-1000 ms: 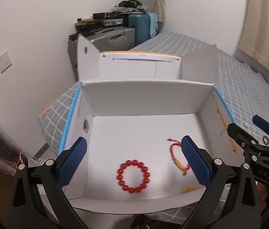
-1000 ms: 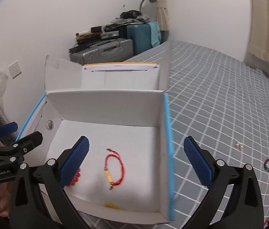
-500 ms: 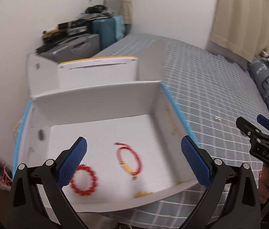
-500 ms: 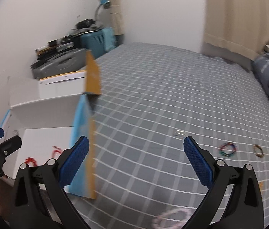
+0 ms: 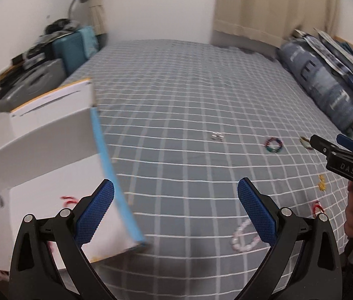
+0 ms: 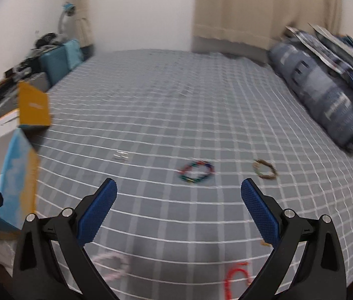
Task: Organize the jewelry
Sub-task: 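Move both tools back over the bed toward the remaining bracelets, then grasp the pink-white bead bracelet with the left tool while the right tool grasps the amber beads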
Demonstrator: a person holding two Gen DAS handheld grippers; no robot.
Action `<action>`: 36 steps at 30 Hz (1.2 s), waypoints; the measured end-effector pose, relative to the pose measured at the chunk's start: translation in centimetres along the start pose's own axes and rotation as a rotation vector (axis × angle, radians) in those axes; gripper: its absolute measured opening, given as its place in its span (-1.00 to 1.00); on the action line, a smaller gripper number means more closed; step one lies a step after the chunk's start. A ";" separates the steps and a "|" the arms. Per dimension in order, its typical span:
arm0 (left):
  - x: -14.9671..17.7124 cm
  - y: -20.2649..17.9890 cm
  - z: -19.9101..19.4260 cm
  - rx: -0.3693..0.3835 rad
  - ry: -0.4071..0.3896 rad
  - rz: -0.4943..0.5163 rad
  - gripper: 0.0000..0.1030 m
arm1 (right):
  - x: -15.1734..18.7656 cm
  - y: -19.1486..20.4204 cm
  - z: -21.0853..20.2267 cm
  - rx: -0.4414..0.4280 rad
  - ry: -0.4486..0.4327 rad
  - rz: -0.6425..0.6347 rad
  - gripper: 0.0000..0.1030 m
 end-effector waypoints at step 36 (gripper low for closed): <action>7.5 -10.5 12.0 0.187 0.180 0.176 0.89 | 5.5 -16.1 12.9 0.192 0.237 0.139 0.74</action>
Point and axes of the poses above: each gripper's, at about its wrist camera, not at the fingertips, and z roughly the way its jaws point, y to its left, x to its underside, the point moved 3 cm from there along z, roughly the way its jaws point, and after that the axes turned 15 degrees about z, right-handed, at the moved point
